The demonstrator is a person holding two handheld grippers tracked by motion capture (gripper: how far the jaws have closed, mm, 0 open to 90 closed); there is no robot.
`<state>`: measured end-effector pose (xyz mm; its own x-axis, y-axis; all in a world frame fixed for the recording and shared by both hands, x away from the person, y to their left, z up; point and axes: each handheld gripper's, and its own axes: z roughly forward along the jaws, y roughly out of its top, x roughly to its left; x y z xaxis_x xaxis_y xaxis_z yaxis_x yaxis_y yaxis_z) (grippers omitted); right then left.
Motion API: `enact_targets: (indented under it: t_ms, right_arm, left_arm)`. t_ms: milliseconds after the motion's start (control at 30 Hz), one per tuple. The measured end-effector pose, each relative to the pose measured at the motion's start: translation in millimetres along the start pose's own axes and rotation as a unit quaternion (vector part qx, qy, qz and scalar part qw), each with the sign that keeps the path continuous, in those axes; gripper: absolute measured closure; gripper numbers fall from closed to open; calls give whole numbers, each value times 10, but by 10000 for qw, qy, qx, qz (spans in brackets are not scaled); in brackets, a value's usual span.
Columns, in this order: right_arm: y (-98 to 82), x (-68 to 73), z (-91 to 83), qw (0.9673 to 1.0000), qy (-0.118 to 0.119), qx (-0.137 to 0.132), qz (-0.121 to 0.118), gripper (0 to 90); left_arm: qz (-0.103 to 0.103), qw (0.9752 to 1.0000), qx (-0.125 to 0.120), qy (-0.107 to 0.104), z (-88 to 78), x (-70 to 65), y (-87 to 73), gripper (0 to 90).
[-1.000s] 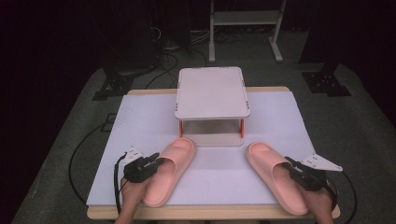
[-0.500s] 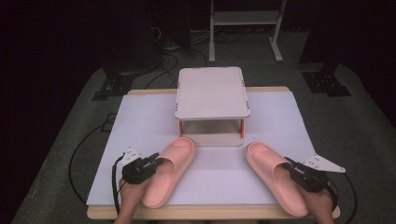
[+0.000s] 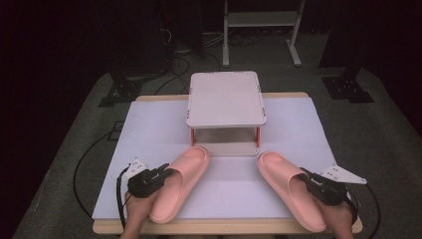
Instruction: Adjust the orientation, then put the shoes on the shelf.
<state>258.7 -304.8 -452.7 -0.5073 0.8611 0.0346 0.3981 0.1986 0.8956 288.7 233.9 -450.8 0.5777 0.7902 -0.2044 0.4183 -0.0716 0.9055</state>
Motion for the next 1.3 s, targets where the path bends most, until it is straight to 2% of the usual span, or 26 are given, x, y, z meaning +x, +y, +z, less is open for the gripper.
enact_targets:
  t_ms: [167, 367, 467, 667, 733, 933, 1100, 1300]
  right_arm:
    - [32, 11, -31, 10000, 41, -52, 58, 799]
    - [81, 41, -59, 9999, 98, -79, 16, 802]
    - [104, 70, -84, 9998, 148, -103, 64, 802]
    - [232, 126, -188, 9993, 239, -274, -6, 802]
    - [294, 143, -224, 9991, 293, -315, 9, 802]
    - [470, 236, -331, 9982, 351, -453, -150, 801]
    - [596, 275, -398, 9977, 385, -523, -181, 801]
    - [712, 296, -436, 9975, 363, -573, -203, 802]
  left_arm:
    - [10, 10000, -80, -23, -49, -10, 30, 729]
    - [22, 9999, -131, -58, -92, -33, 62, 729]
    - [46, 9998, -153, -85, -110, -66, 76, 729]
    - [115, 9996, -182, -203, -177, -142, 127, 729]
    - [176, 9993, -215, -254, -201, -172, 171, 729]
    - [260, 9982, -331, -431, -278, -262, 304, 729]
    - [504, 9956, -476, -637, -357, -396, 544, 730]
    - [639, 9939, -522, -738, -348, -457, 715, 735]
